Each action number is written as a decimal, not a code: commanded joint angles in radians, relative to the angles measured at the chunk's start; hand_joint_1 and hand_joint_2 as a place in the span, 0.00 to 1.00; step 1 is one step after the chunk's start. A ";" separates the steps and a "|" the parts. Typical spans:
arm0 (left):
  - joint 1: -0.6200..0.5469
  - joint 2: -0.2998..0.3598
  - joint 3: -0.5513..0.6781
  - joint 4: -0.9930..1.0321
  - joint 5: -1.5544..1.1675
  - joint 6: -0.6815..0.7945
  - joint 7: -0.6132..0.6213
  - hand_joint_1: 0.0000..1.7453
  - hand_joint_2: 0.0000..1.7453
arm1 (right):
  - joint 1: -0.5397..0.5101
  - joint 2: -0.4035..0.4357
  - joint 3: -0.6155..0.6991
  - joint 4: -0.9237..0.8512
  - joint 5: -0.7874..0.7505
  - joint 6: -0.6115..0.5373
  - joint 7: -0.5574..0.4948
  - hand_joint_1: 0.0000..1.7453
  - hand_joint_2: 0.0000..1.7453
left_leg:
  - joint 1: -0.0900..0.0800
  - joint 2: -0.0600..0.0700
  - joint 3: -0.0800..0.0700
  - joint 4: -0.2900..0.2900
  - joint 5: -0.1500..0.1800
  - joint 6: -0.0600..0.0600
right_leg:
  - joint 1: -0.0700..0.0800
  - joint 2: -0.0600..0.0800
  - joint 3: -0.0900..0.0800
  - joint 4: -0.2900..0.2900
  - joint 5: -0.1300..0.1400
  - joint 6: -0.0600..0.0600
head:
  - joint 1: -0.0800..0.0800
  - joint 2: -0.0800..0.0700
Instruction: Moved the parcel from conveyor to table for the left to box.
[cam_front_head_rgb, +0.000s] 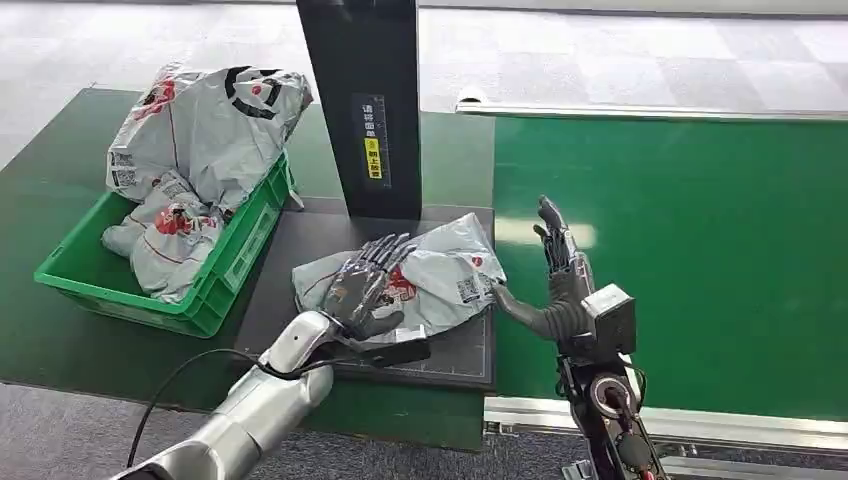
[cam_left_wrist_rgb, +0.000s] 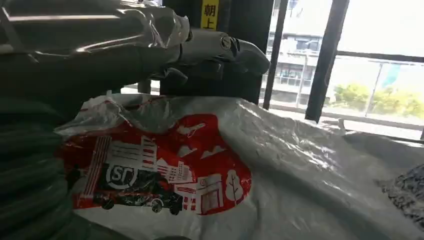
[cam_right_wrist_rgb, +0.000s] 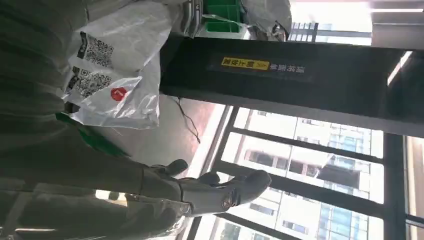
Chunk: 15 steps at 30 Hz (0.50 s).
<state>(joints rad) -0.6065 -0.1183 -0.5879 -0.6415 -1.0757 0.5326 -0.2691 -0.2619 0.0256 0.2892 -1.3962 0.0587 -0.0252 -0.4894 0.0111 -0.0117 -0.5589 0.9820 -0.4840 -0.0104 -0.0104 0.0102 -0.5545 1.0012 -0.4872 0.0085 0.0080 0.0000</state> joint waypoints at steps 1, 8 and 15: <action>-0.143 -0.049 -0.078 0.291 -0.040 -0.055 0.063 0.87 1.00 | -0.016 0.012 0.003 -0.009 0.001 0.004 0.003 0.00 1.00 | 0.000 0.000 0.000 0.000 0.001 0.000 | 0.000 -0.002 0.001 0.000 0.001 -0.001 | 0.000 0.000; -0.144 -0.070 -0.074 0.302 -0.047 -0.054 0.075 1.00 1.00 | 0.001 0.019 -0.009 -0.022 0.010 -0.005 0.014 0.00 1.00 | 0.000 0.000 0.000 0.000 0.000 0.000 | 0.000 -0.001 0.001 0.000 0.000 0.000 | 0.000 0.000; -0.140 -0.051 -0.055 0.298 -0.048 -0.038 0.068 1.00 1.00 | 0.024 0.022 -0.030 -0.049 0.018 -0.012 0.014 0.00 1.00 | 0.000 0.001 0.001 -0.001 0.000 0.000 | 0.000 0.000 0.001 -0.001 0.001 0.000 | 0.000 0.000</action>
<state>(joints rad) -0.7196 -0.1789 -0.6252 -0.4315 -1.1223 0.4967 -0.1965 -0.2461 0.0431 0.2880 -1.4366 0.0755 -0.0332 -0.4814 0.0111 -0.0118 -0.5587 0.9820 -0.4839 -0.0104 -0.0103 0.0102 -0.5539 1.0013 -0.4871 0.0085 0.0076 0.0000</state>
